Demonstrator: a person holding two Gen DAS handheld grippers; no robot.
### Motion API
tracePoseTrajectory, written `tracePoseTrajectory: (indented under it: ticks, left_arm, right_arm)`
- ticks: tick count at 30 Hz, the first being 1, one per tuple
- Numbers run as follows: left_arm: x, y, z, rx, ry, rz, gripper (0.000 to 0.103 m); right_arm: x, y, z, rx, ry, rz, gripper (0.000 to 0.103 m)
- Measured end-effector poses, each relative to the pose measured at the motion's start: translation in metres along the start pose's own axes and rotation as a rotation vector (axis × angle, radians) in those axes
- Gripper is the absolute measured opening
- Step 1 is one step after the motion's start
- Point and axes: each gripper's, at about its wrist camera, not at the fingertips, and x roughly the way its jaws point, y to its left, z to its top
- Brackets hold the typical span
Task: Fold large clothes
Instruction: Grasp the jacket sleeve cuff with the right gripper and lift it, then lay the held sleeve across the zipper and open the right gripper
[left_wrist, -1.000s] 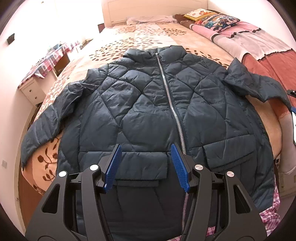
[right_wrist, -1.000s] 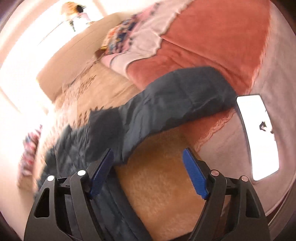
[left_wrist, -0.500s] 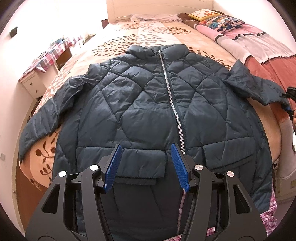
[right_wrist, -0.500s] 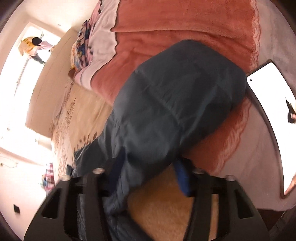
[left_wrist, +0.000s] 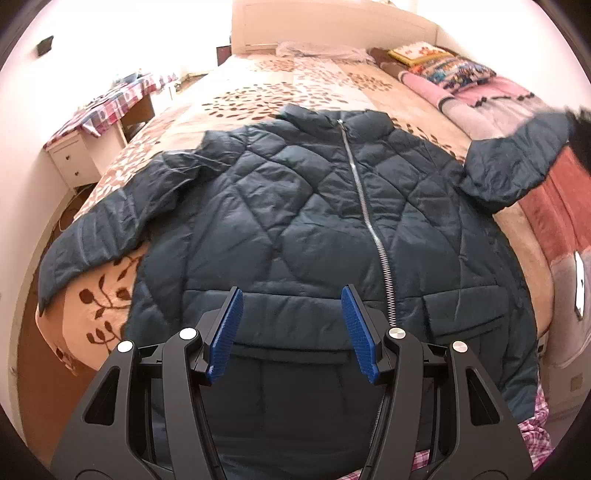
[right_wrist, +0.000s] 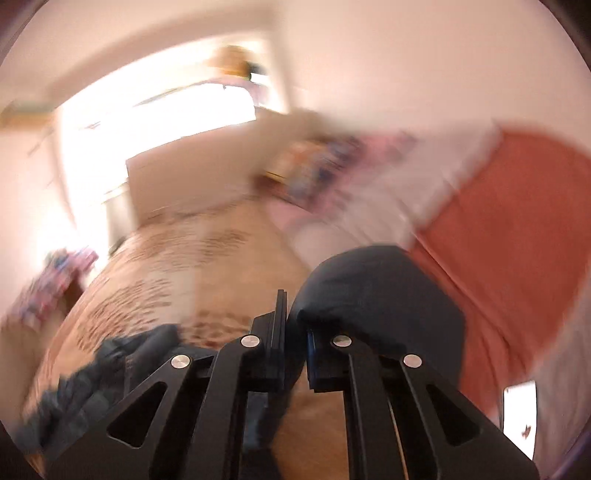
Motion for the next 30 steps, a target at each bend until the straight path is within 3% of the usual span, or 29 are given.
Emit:
tracePoseTrajectory:
  ticks: [4,8,12,13,14,15,17,23,27,30]
  left_arm:
    - [-0.002,0.027,-0.002,-0.047,-0.029,0.000,0.055]
    - [0.002,0.051,-0.005,-0.102,-0.034,-0.015,0.055]
    - [0.011,0.069,-0.013,-0.121,-0.023,-0.038,0.055]
    - [0.013,0.072,-0.015,-0.123,-0.017,-0.045,0.055]
    - [0.016,0.075,-0.016,-0.127,-0.011,-0.050,0.055]
    - [0.019,0.078,-0.017,-0.131,-0.005,-0.056,0.055]
    - [0.023,0.083,-0.019,-0.135,0.000,-0.064,0.055]
    - [0.030,0.086,-0.012,-0.128,-0.007,-0.067,0.055]
    - [0.029,0.081,-0.004,-0.126,-0.023,-0.077,0.055]
    - [0.032,0.075,-0.003,-0.117,-0.015,-0.084,0.055]
  right_arm:
    - [-0.005,0.105,-0.006,-0.210,0.001,0.172,0.010]
    - [0.011,0.188,-0.053,-0.364,0.074,0.267,0.010]
    - [0.039,0.251,-0.118,-0.488,0.249,0.319,0.010]
    - [0.050,0.262,-0.136,-0.514,0.324,0.338,0.021]
    - [0.061,0.268,-0.149,-0.520,0.398,0.361,0.033]
    - [0.069,0.272,-0.165,-0.512,0.469,0.377,0.058]
    - [0.064,0.275,-0.178,-0.514,0.475,0.363,0.066]
    - [0.055,0.261,-0.182,-0.457,0.586,0.475,0.068]
    - [0.028,0.219,-0.170,-0.284,0.582,0.568,0.068]
    - [0.026,0.179,-0.153,-0.108,0.570,0.563,0.047]
